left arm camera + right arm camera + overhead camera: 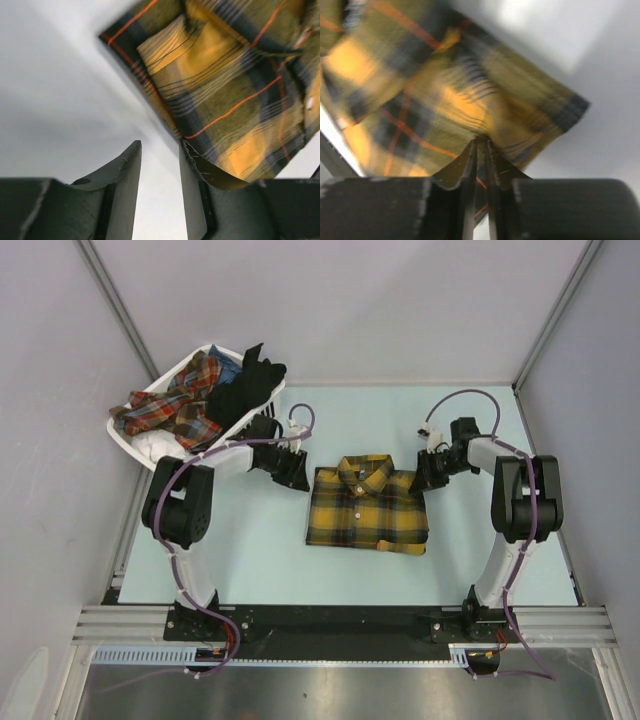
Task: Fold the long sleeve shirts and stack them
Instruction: Neatly place the folded shirt to the corner
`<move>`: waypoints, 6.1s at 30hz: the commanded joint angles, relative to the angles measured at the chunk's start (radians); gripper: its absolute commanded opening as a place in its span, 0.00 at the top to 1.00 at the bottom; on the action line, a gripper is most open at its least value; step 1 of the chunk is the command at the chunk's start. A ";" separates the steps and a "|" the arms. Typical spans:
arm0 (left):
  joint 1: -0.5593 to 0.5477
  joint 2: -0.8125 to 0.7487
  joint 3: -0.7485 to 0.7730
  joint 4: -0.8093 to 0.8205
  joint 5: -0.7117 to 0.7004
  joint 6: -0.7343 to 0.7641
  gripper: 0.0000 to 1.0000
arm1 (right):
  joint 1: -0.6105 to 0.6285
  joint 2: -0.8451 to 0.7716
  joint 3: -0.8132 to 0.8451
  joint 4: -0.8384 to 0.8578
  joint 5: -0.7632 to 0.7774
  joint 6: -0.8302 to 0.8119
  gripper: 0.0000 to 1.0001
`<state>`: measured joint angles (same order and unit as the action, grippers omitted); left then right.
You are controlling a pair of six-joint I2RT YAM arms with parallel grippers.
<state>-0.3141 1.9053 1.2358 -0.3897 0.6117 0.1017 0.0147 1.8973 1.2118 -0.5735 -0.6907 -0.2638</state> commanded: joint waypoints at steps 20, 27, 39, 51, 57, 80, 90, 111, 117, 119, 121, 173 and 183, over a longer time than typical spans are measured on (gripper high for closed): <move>-0.647 -0.257 -0.013 0.126 -0.207 0.483 0.47 | -0.240 -0.664 -0.510 0.124 -0.161 0.564 0.43; -0.704 -0.054 0.131 0.166 -0.145 0.368 0.46 | -0.331 -0.595 -0.609 0.182 -0.199 0.690 0.58; -0.737 0.012 0.137 0.216 -0.171 0.355 0.43 | -0.340 -0.544 -0.649 0.216 -0.204 0.753 0.37; -0.858 0.127 0.212 0.302 -0.326 0.483 0.45 | -0.412 -0.494 -0.633 0.130 -0.115 0.813 0.35; -0.869 0.261 0.286 0.200 -0.354 0.498 0.46 | -0.412 -0.477 -0.638 0.136 -0.121 0.818 0.25; -0.724 0.074 0.235 0.310 -0.087 0.296 0.99 | -0.168 -0.357 -0.686 0.665 -0.110 1.075 0.17; -0.711 0.074 0.243 0.301 -0.101 0.288 0.72 | -0.101 -0.236 -0.603 0.840 -0.004 1.169 0.62; -0.433 -0.104 0.217 -0.067 -0.055 0.213 0.01 | -0.255 0.223 0.345 0.353 0.200 0.494 1.00; -0.367 -0.137 0.159 -0.083 -0.079 0.204 0.01 | -0.367 0.350 0.560 0.305 0.218 0.434 1.00; -0.340 -0.140 0.148 -0.093 -0.090 0.202 0.01 | -0.387 0.371 0.609 0.332 0.230 0.451 1.00; -0.319 -0.134 0.146 -0.103 -0.092 0.197 0.00 | -0.403 0.398 0.632 0.357 0.261 0.465 1.00; -0.109 -0.124 0.465 -0.218 -0.136 0.128 0.01 | -0.449 0.224 0.922 0.258 0.214 -0.004 0.00; -0.028 -0.123 0.703 -0.328 -0.261 0.055 0.00 | -0.290 0.106 1.022 -0.201 0.002 0.035 0.00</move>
<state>-0.3489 1.8214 1.9194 -0.6407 0.4469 0.1902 -0.3698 2.0865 2.2372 -0.5457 -0.5987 -0.2535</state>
